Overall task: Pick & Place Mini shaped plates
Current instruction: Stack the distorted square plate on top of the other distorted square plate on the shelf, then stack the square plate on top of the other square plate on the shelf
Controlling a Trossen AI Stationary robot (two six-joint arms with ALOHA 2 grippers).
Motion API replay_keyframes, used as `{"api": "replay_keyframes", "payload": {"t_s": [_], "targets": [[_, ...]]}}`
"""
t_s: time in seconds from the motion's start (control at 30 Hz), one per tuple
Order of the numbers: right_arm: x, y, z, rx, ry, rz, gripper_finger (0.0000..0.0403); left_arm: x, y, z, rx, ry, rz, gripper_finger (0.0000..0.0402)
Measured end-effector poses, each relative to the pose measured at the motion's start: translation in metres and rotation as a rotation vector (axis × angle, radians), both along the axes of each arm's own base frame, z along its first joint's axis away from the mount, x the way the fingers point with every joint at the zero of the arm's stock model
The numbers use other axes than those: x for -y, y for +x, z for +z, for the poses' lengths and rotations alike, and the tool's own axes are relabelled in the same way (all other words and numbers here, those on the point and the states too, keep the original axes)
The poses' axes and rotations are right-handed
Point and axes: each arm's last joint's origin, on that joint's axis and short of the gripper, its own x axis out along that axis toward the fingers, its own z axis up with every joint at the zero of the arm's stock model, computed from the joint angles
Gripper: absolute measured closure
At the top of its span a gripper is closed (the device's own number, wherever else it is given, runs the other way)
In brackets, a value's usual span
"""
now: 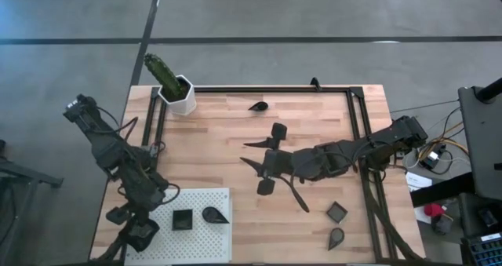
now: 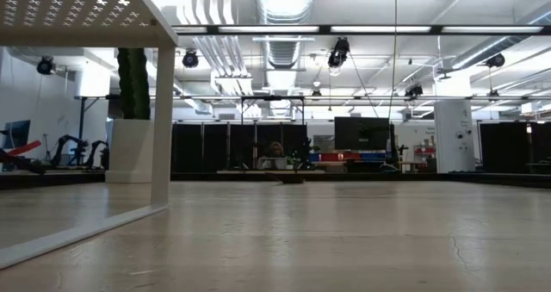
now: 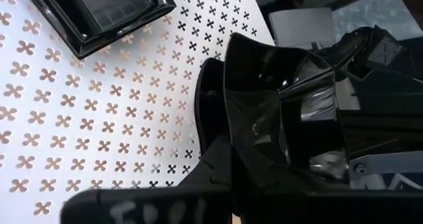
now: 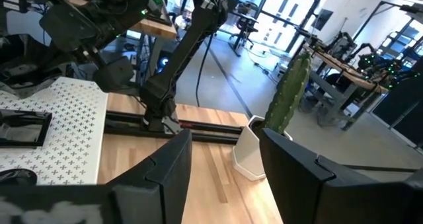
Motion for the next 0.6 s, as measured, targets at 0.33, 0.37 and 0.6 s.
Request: {"api": "replay_keyframes", "payload": {"t_s": [0.33,0.37,0.6], "targets": [[0.0000,0.0000,0.0001,0.002,0.001,0.000,0.0226,-0.0001,-0.0001,0.0001,0.009,0.000,-0.008,0.0345],[0.0000,0.0000,0.0002,0.002,0.001,-0.001,0.0227,-0.0001,-0.0001,0.0001,0.009,0.000,-0.008,0.0337],[0.0000,0.0000,0.0003,0.014,0.033,-0.007,0.0231,-0.0052,-0.0050,-0.0001,-0.014,0.022,-0.003,0.0318]]}}
